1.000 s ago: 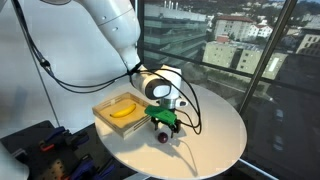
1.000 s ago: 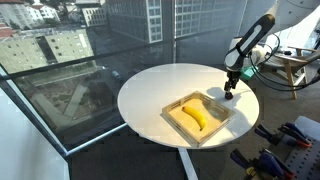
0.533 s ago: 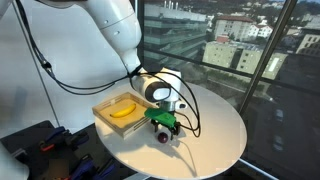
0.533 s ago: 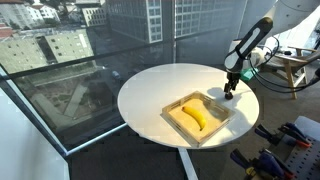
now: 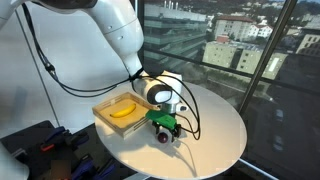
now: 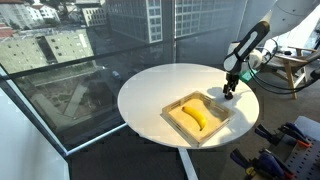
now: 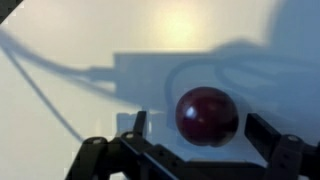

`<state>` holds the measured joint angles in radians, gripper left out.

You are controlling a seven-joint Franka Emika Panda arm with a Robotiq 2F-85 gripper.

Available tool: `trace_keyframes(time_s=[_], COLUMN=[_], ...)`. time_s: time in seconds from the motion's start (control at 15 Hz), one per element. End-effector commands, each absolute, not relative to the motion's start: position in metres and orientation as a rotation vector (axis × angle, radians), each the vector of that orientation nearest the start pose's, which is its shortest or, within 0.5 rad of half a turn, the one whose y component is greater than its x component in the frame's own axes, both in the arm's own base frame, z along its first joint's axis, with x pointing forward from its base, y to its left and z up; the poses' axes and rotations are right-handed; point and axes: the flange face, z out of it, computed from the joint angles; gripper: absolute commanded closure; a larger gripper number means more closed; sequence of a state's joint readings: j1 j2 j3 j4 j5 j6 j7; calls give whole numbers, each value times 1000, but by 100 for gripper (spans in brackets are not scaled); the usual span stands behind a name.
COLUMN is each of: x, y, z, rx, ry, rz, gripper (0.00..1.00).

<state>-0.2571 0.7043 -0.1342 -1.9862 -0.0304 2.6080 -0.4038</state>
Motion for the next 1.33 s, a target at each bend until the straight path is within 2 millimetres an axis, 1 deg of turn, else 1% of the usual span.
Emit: trace_keyframes(time_s=[0.0,0.13,0.2,0.27,0.53,0.6,0.87,1.27], x=[553,554,555,556,556,557,556,557], y=[-233,-234,-234,-235,-235,-234,-234,-240], z=[98,98,97,97,97,98,102,115], rx=[-3222,-3224,-3225,-3225,-3224,-3225,-3222,-3225], ry=[-71,-62,-59,-55,-44,-42,-37,10], rz=[166,164,161,161,162,163,183,220], gripper=[0,0,25,26,60,65,65,65])
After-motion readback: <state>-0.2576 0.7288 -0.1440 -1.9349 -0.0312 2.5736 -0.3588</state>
